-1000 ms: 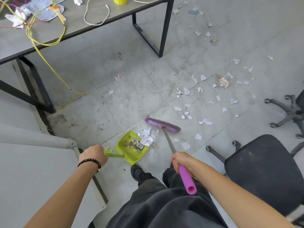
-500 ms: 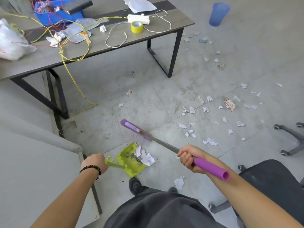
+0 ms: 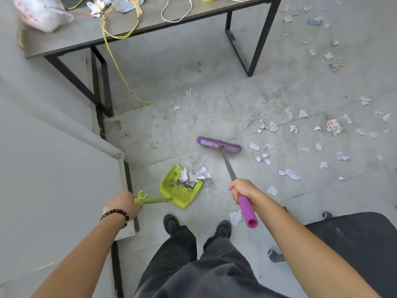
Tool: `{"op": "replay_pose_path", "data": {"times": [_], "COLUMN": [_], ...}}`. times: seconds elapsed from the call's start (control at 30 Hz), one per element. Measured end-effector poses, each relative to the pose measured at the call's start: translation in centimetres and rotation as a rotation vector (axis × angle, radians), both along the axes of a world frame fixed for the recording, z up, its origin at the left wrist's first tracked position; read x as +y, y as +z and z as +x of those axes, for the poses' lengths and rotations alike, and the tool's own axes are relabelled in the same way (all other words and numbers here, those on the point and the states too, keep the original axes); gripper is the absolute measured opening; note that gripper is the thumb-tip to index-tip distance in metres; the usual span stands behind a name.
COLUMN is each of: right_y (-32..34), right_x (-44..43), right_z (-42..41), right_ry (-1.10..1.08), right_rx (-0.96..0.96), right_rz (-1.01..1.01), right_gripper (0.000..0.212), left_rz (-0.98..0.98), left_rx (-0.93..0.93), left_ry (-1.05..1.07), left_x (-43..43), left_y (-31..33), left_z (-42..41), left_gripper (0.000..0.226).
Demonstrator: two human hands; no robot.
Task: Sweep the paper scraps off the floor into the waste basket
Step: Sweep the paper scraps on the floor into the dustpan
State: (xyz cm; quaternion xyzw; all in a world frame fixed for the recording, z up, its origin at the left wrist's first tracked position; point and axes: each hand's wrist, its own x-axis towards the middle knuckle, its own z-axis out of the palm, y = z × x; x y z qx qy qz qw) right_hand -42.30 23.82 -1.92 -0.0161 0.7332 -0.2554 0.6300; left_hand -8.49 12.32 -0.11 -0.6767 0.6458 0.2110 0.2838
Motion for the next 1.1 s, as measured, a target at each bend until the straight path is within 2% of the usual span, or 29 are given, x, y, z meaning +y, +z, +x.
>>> {"op": "replay_pose_path", "data": {"times": [0.1, 0.2, 0.3, 0.37, 0.5, 0.57, 0.67, 0.7, 0.73, 0.77, 0.8, 0.83, 0.97, 1.03, 1.1], "right_y": [0.0, 0.4, 1.5, 2.8, 5.5, 7.1, 7.5, 7.7, 7.0, 7.1, 6.7, 5.9, 3.2, 1.5, -0.4], "right_x": [1.4, 3.6, 5.4, 5.9, 4.9, 4.0, 3.3, 3.0, 2.7, 2.2, 1.7, 1.1, -1.4, -2.5, -3.1], "right_z": [2.4, 5.9, 9.4, 10.8, 10.0, 9.7, 10.8, 11.7, 12.4, 13.4, 13.8, 14.2, 14.9, 14.6, 14.5], "right_ry": [0.068, 0.127, 0.086, 0.078, 0.013, 0.020, 0.063, 0.088, 0.133, 0.157, 0.179, 0.188, 0.116, 0.070, 0.110], "right_rx": [0.019, 0.026, -0.048, -0.112, -0.271, -0.296, -0.209, -0.173, -0.128, -0.094, -0.034, -0.007, 0.000, 0.004, 0.045], "right_rz": [0.025, 0.069, 0.112, 0.169, 0.318, 0.354, 0.280, 0.269, 0.221, 0.174, 0.147, 0.125, 0.062, 0.080, 0.147], "right_gripper": [0.010, 0.014, 0.010, 0.016, 0.044, 0.043, 0.018, 0.039, 0.013, 0.010, 0.023, 0.025, 0.014, 0.017, 0.021], "left_rz": [0.044, 0.113, 0.131, 0.165, 0.375, 0.435, 0.406, 0.392, 0.380, 0.368, 0.363, 0.362, 0.354, 0.352, 0.335], "left_rx": [0.035, 0.046, 0.067, 0.089, 0.220, 0.272, 0.291, 0.300, 0.308, 0.317, 0.325, 0.334, 0.362, 0.373, 0.370], "left_ry": [0.014, -0.002, -0.001, 0.022, 0.177, 0.221, 0.198, 0.200, 0.212, 0.222, 0.237, 0.255, 0.341, 0.353, 0.329], "left_x": [1.2, 1.8, 1.9, 1.8, 1.1, 0.4, -0.5, -0.7, -0.9, -1.1, -1.2, -1.2, -1.1, -0.7, 0.2], "left_y": [-1.4, -2.5, -2.3, -2.2, -3.1, -3.4, -2.9, -2.8, -2.6, -2.6, -2.5, -2.5, -2.6, -2.8, -2.7], "left_z": [0.2, 0.7, 1.1, 1.3, 1.1, 1.4, 2.7, 3.4, 4.1, 4.9, 5.7, 6.5, 8.4, 8.3, 7.5], "left_gripper": [0.050, 0.033, 0.031, 0.028, 0.024, 0.022, 0.020, 0.018, 0.015, 0.011, 0.008, 0.006, 0.011, 0.012, 0.017]}}
